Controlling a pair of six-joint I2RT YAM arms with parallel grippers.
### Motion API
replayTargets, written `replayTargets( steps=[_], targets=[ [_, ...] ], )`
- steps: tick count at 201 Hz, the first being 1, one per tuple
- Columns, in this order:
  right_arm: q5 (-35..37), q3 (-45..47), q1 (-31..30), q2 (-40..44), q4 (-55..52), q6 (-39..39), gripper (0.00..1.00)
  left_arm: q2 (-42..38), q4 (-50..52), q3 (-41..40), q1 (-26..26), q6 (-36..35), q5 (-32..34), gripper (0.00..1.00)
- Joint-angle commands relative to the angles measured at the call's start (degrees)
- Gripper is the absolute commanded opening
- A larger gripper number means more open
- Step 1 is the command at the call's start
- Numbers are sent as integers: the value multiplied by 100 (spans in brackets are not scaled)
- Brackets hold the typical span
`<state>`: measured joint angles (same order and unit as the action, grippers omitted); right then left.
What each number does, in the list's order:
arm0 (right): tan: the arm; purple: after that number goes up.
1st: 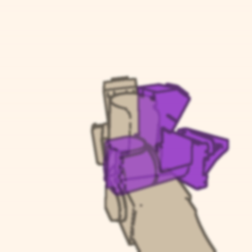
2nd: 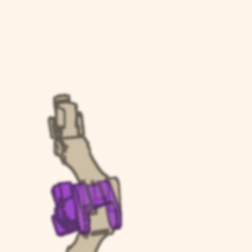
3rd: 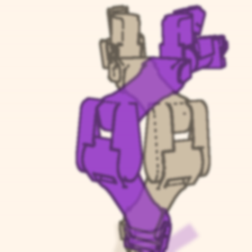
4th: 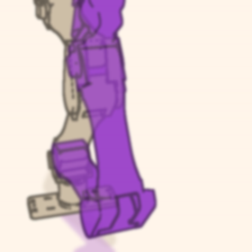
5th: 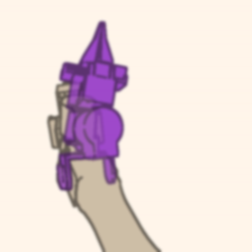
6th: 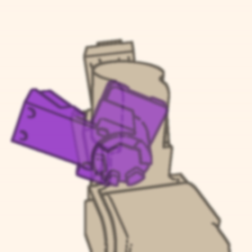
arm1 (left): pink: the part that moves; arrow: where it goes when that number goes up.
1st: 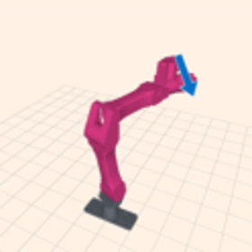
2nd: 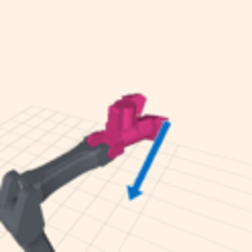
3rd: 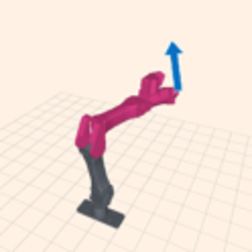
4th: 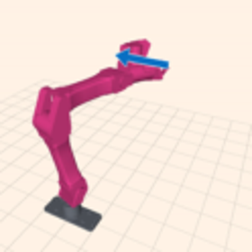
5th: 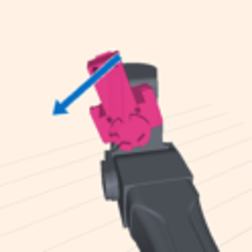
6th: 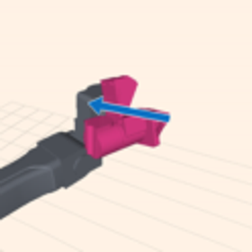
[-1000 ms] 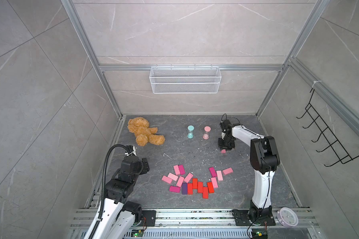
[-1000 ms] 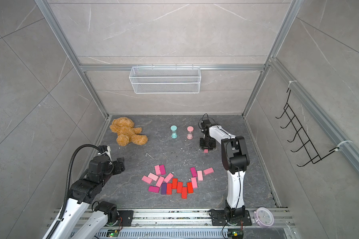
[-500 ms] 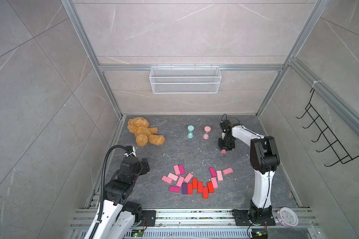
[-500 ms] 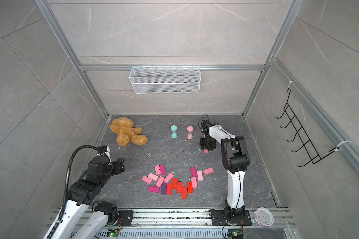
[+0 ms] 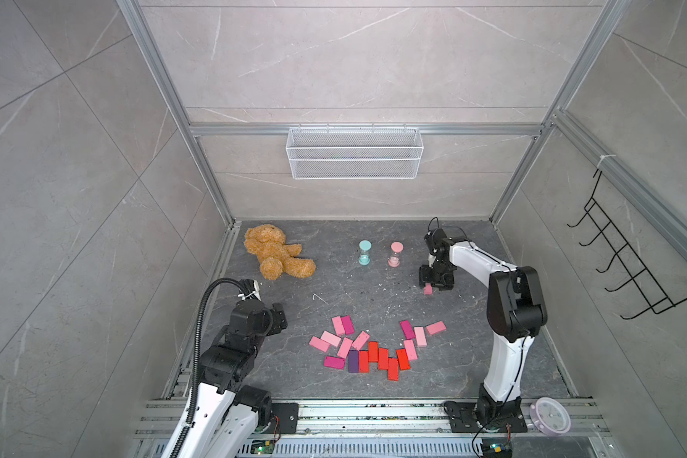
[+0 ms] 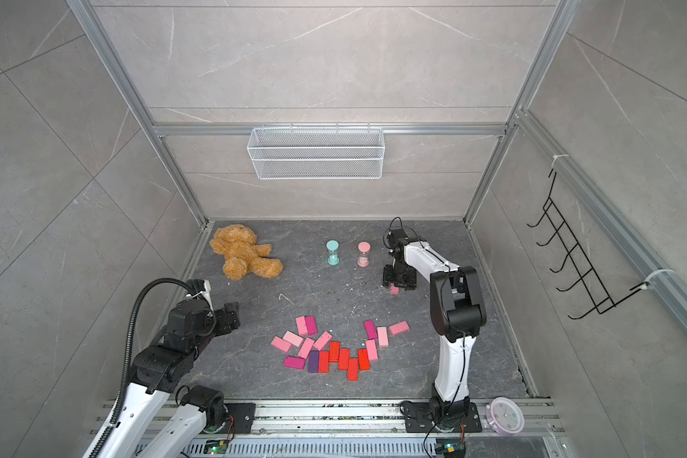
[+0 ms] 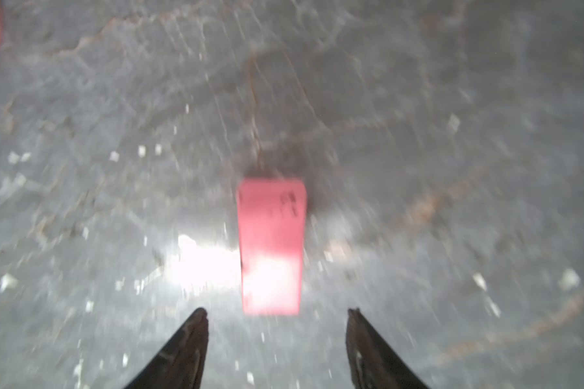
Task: Assemble the letter t with building blocks
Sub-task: Place the building block at the center of the board, then pick up the building block from the center of the board.
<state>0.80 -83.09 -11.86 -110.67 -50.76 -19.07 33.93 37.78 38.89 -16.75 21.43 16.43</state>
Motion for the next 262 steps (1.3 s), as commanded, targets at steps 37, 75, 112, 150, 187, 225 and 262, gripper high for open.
replayTargets(
  steps=[37, 75, 112, 150, 187, 225, 262],
  targets=[
    [-77, 2198, -14, 2020, 128, -1084, 69, 8, -38, 184, -19, -41, 27, 83],
    [-484, 3372, -82, 2877, 499, -1591, 68, 130, -101, 167, -15, -40, -16, 83],
    [-1084, 4053, -113, 2982, 1160, -1929, 67, 253, -144, 172, -13, -38, -86, 82],
    [-1309, 4235, -170, 2848, 1623, -2100, 67, 221, -113, 162, -13, -8, -96, 82],
    [-1218, 4149, -177, 2618, 1858, -2138, 66, 218, -192, 112, -17, 29, -113, 81],
    [-806, 3902, -172, 2280, 1747, -1939, 59, 298, -166, 149, -14, -7, -109, 81],
    [-464, 3677, -181, 2062, 1525, -1638, 50, 285, -166, 141, -13, -18, -100, 81]
  ],
)
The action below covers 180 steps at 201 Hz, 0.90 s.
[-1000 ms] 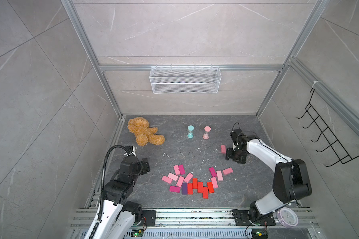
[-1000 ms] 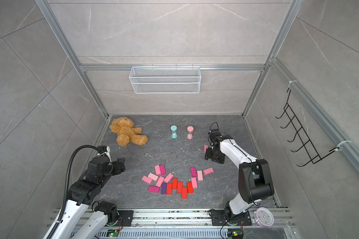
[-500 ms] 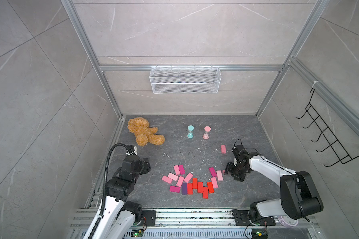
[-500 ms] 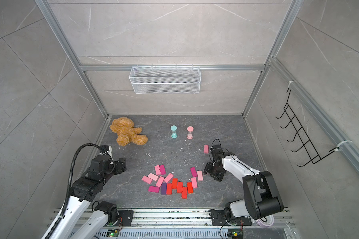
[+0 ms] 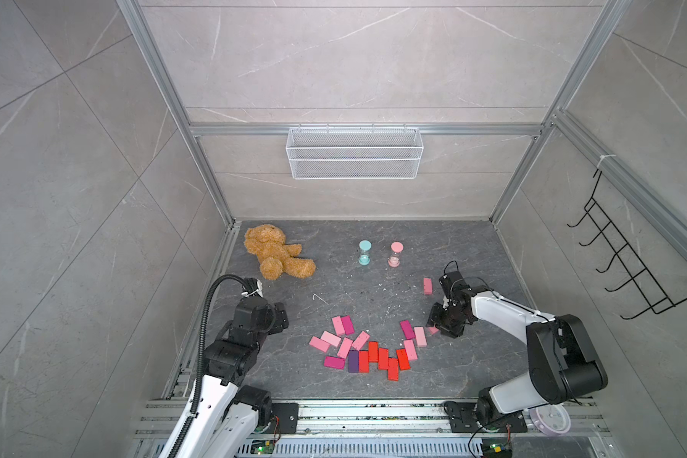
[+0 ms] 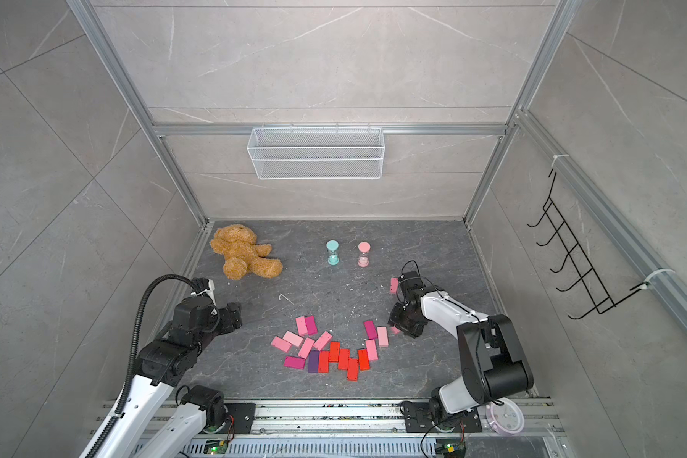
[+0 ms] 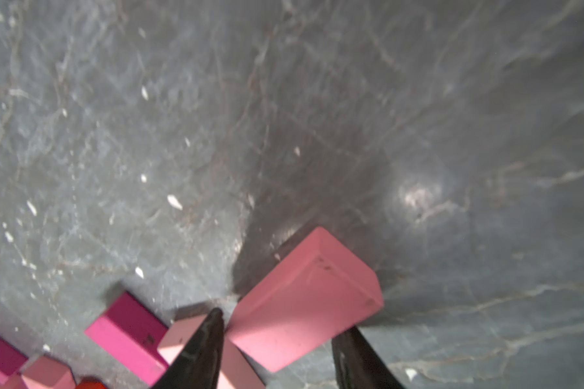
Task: Assemble the letter t with building blocks
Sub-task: Pick up the building block from the center of the board.
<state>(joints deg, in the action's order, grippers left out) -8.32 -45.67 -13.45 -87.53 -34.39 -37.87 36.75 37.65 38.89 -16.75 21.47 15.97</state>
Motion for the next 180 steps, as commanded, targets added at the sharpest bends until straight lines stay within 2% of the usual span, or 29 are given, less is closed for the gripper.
replayTargets(
  steps=[1, 37, 73, 119, 167, 180],
  targets=[
    [451, -78, -24, -259, -112, 247, 50, -4, -153, 138, -13, -17, -52, 81],
    [658, -303, -30, -459, -288, 483, 49, -1, -153, 136, -17, -9, -45, 80],
    [815, -433, -29, -622, -296, 538, 53, -28, -156, 129, -13, -12, -56, 80],
    [791, -526, -31, -710, -285, 713, 39, -47, -144, 145, -12, -27, -55, 79],
    [781, -597, -48, -529, -464, 1044, 30, -72, -168, 128, -14, -12, -60, 79],
    [770, -630, -57, -479, -487, 1158, 24, -63, -179, 130, -17, -12, -73, 79]
  ],
)
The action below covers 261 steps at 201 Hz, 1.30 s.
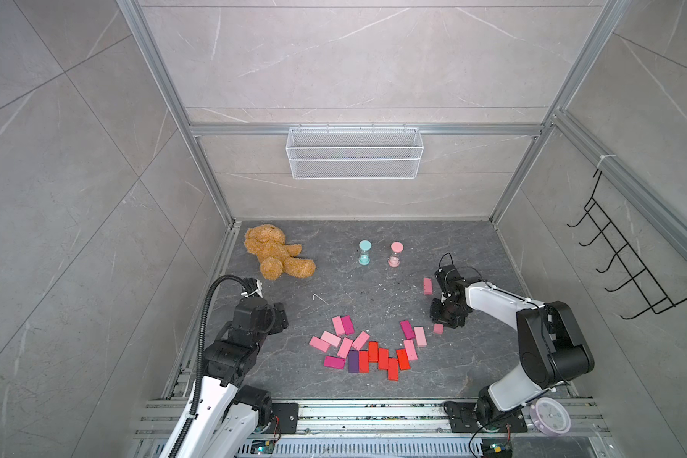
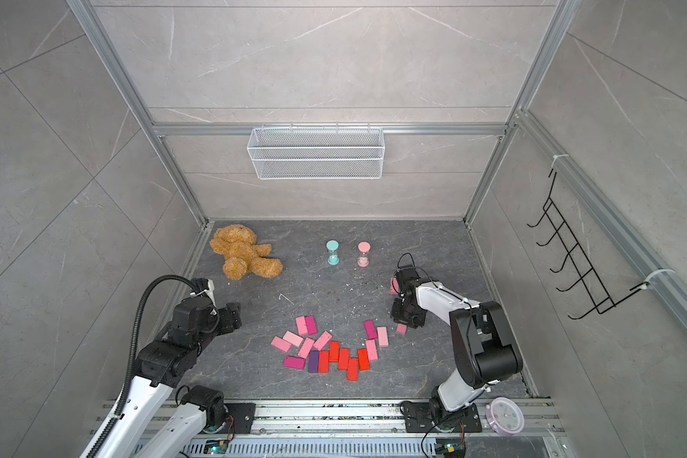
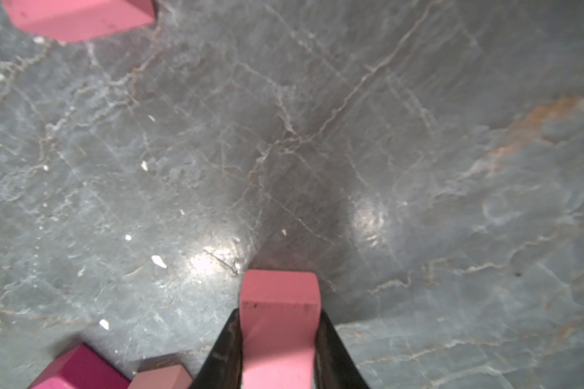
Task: Assemble the letter t with building blocks
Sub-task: Pick up the building block from the center of the board, then assemble the building block at the center of the board.
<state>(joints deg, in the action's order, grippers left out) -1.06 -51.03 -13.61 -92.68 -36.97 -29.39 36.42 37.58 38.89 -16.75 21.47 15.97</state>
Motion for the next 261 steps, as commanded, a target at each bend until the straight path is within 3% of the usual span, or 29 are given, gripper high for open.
replayTargets(
  steps=[1, 45, 119, 159, 178, 206, 261],
  targets=[
    [44, -97, -44, 38, -235, 319, 24, -30, -168, 128, -15, -12, -74, 79],
    [288, -529, -53, 157, -666, 1114, 0, -53, -150, 134, -19, -12, -89, 78],
    [38, -2140, -50, 130, -968, 2491, 0, -87, -150, 129, -12, -25, -33, 78],
    [-824, -2823, -49, -28, -697, 3924, 0, -127, -199, 106, -16, -10, -41, 78],
    [-1405, -3198, -57, -359, -1105, 5140, 0, -144, -198, 108, -15, -20, -32, 78],
    [-1358, -3350, -53, -664, -1058, 5990, 0, -149, -267, 75, -12, -39, -32, 78],
    [-1429, -4003, -65, -1500, -1480, 6937, 0, -186, -258, 59, -17, -100, -7, 77]
  ],
)
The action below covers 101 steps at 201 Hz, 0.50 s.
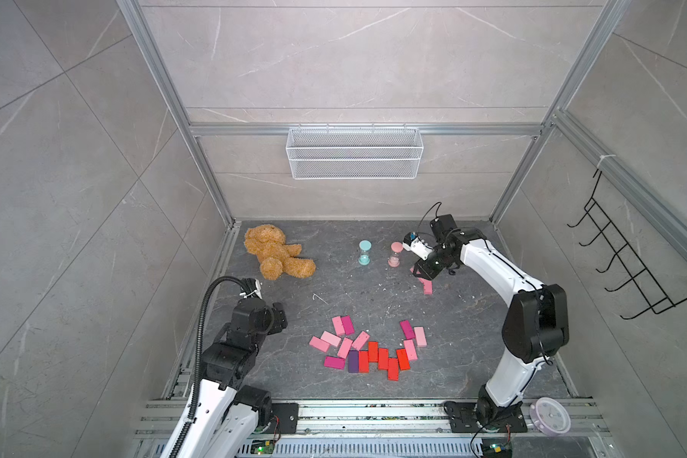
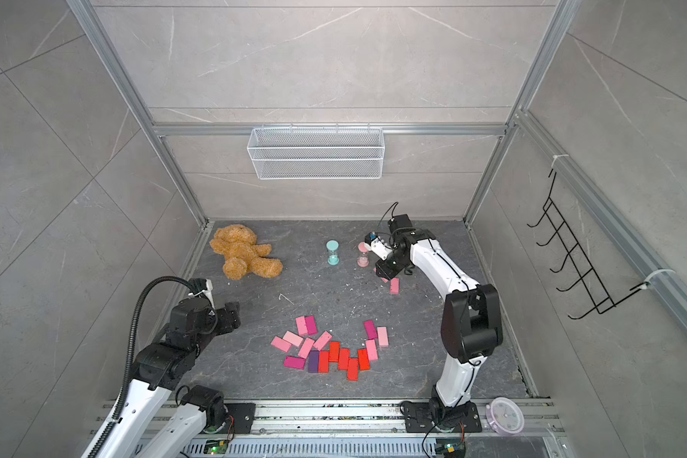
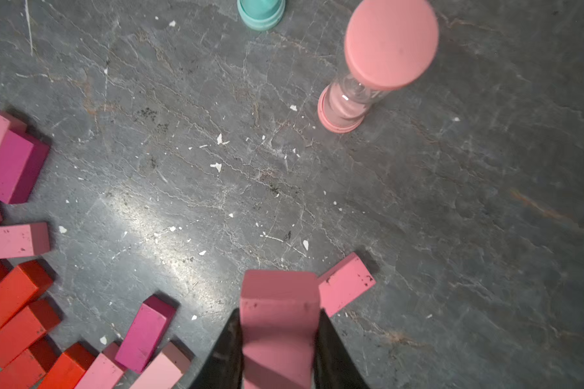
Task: Assemble the letter t with building blocks
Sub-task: Assemble the building block at the center of the board.
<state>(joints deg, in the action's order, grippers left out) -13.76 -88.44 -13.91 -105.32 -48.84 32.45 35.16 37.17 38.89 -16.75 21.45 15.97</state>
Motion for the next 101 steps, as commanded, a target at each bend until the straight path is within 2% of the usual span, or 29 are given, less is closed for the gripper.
replayTargets(
  steps=[1, 32, 101],
  targets=[
    [-152, -261, -42, -245, -293, 780, 0, -60, -218, 62, -19, -97, -6, 77],
    [189, -117, -177, -405, -74, 1452, 0, -117, -265, 6, -13, -113, 38, 77],
    [587, -49, -320, -780, 261, 1956, 0, -182, -335, -48, -14, -117, 38, 77]
  ],
)
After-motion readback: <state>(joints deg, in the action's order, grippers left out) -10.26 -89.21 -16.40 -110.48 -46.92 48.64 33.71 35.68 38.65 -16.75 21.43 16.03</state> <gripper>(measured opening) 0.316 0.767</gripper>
